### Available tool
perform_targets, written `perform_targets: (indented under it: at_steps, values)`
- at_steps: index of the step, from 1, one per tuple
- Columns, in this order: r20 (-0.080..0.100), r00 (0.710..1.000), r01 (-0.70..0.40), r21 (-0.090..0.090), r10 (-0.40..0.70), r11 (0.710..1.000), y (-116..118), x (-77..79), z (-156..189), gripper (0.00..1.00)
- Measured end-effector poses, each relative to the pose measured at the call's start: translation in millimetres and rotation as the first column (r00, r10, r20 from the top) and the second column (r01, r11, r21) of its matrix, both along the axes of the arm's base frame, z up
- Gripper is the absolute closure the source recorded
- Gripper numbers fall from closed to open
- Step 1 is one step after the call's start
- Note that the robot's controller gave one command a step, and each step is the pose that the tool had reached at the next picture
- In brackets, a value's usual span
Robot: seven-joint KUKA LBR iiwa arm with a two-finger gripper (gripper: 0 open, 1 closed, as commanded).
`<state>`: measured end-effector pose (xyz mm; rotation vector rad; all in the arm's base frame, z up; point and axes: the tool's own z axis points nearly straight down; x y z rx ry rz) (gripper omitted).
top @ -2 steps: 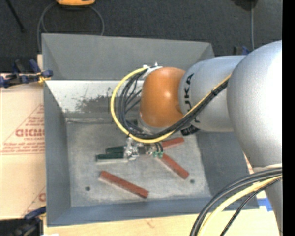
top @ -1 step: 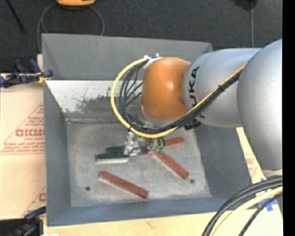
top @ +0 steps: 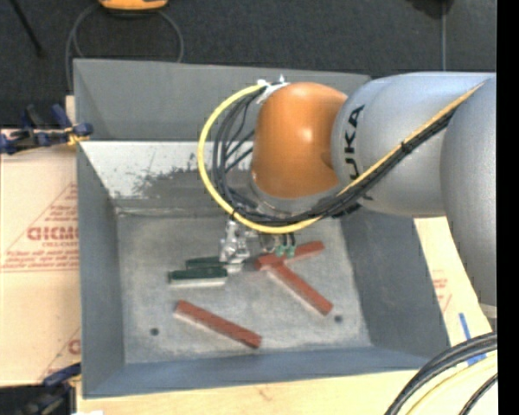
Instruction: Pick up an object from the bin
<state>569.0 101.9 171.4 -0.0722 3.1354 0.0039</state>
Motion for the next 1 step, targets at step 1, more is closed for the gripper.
perform_targets:
  at_steps: [1]
  values:
    - [0.002,1.0,0.002,0.0,-0.002,1.0,2.1,6.4,-4.2,1.0]
